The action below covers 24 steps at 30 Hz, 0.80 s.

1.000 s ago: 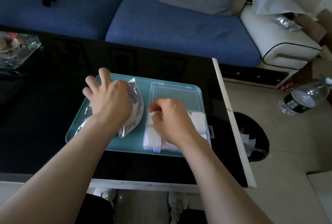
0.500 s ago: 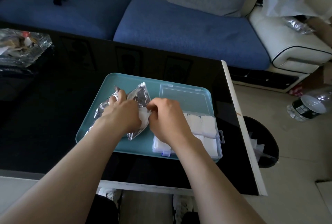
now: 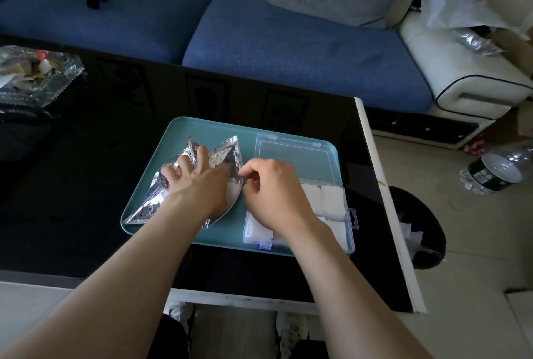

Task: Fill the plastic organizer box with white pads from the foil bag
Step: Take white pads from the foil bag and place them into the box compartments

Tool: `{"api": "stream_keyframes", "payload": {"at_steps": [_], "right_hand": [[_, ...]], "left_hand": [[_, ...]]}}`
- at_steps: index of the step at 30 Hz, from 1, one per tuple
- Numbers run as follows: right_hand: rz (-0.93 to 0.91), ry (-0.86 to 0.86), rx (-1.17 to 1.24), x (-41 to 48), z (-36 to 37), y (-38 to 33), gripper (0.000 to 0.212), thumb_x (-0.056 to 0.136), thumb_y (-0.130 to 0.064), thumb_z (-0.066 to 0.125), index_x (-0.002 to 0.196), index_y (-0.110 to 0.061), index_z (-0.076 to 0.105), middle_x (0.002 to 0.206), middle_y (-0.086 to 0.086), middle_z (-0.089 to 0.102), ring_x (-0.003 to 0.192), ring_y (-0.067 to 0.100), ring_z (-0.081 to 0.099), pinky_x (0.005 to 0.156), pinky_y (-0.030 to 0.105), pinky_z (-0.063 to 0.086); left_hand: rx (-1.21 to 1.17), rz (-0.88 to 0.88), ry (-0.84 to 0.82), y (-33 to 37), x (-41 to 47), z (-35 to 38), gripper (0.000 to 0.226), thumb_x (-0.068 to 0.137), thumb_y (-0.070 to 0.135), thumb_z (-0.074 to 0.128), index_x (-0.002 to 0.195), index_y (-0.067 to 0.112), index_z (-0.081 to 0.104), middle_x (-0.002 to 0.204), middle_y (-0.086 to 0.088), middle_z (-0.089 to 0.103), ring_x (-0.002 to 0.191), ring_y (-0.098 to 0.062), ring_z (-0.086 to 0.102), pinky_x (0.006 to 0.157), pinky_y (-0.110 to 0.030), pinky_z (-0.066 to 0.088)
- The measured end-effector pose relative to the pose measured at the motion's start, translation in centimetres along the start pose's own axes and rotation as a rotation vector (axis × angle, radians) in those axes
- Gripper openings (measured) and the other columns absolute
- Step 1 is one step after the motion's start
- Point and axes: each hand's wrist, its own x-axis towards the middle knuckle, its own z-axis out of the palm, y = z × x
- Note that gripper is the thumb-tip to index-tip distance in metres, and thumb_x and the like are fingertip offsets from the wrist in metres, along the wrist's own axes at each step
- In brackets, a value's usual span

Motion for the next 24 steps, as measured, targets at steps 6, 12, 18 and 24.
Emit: {"api": "stream_keyframes", "payload": {"at_steps": [6, 12, 18, 24], "right_hand": [[0.006, 0.016, -0.012, -0.1, -0.5, 0.4, 0.032, 0.096, -0.005, 0.055, 0.112, -0.02, 0.078, 0.1, -0.002, 0.076, 0.085, 0.013, 0.069, 0.077, 0.033, 0.061], [0.052, 0.082, -0.033, 0.1, -0.6, 1.0, 0.027, 0.098, -0.007, 0.057, 0.118, -0.021, 0.068, 0.095, -0.001, 0.072, 0.077, 0.012, 0.067, 0.063, 0.026, 0.055], [0.193, 0.241, 0.446, 0.2, -2.6, 0.7, 0.04, 0.098, -0.015, 0.065, 0.132, -0.031, 0.053, 0.112, -0.008, 0.063, 0.087, 0.003, 0.066, 0.065, 0.015, 0.051], [0.144, 0.263, 0.755, -0.1, -4.4, 0.0, 0.024, 0.101, -0.015, 0.066, 0.118, -0.03, 0.073, 0.106, -0.011, 0.078, 0.098, 0.0, 0.072, 0.079, 0.02, 0.059]], "left_hand": [[-0.023, -0.03, 0.014, 0.0, 0.2, -0.6, 0.029, 0.085, 0.031, 0.074, 0.11, 0.039, 0.063, 0.14, -0.002, 0.031, 0.133, -0.041, 0.026, 0.11, -0.058, 0.024], [-0.434, -0.011, 0.121, 0.6, -0.8, -3.5, 0.037, 0.077, 0.066, 0.076, 0.085, 0.03, 0.074, 0.174, 0.002, 0.013, 0.159, -0.039, -0.016, 0.116, -0.076, 0.006], [-0.736, 0.115, 0.429, 1.3, -1.6, -5.1, 0.029, 0.074, 0.06, 0.081, 0.08, 0.033, 0.072, 0.14, 0.009, 0.062, 0.146, -0.025, 0.041, 0.115, -0.053, 0.032], [-0.9, 0.298, 0.515, 2.2, -1.8, -5.4, 0.017, 0.084, 0.038, 0.086, 0.094, 0.03, 0.075, 0.082, 0.013, 0.071, 0.075, -0.008, 0.064, 0.065, -0.027, 0.046]]}}
